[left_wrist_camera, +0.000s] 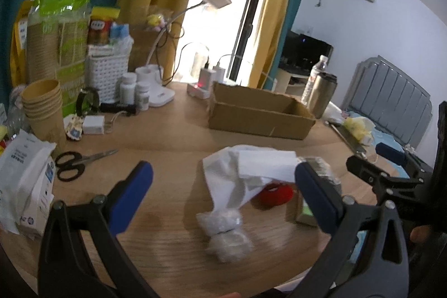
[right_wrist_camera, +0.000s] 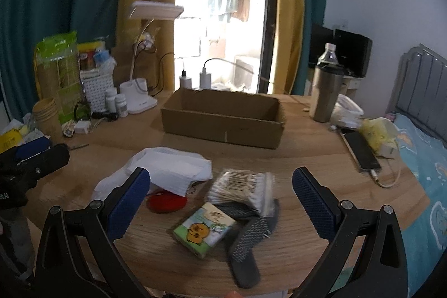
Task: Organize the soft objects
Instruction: 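Move the right gripper down onto the white waffle towel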
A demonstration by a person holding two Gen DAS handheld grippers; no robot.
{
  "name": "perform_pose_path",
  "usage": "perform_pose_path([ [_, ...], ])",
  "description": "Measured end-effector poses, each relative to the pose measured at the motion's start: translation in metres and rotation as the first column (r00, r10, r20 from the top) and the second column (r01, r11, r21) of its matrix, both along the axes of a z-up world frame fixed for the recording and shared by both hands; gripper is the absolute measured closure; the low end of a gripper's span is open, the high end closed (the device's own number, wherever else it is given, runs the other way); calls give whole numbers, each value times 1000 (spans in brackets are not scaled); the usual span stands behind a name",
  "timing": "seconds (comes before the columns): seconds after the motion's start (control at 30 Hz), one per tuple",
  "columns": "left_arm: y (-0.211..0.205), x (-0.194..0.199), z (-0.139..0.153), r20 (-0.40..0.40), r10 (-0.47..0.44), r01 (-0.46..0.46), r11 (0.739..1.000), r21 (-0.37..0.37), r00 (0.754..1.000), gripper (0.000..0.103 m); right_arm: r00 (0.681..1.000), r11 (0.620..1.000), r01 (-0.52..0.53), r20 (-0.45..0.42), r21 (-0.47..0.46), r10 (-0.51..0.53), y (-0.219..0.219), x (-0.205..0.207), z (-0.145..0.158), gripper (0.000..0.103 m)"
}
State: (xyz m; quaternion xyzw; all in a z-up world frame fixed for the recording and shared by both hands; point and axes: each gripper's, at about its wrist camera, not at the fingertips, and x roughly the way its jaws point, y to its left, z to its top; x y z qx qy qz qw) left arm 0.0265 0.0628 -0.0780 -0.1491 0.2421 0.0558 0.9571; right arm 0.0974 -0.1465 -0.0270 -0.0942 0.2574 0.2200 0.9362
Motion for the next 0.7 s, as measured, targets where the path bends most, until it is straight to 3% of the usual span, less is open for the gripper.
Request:
perform_pose_path([
  [0.7,47,35,-35,-101,48,-53,998,-45,994,1,982,992,-115,-158,-51,105,73,54,-43,0],
])
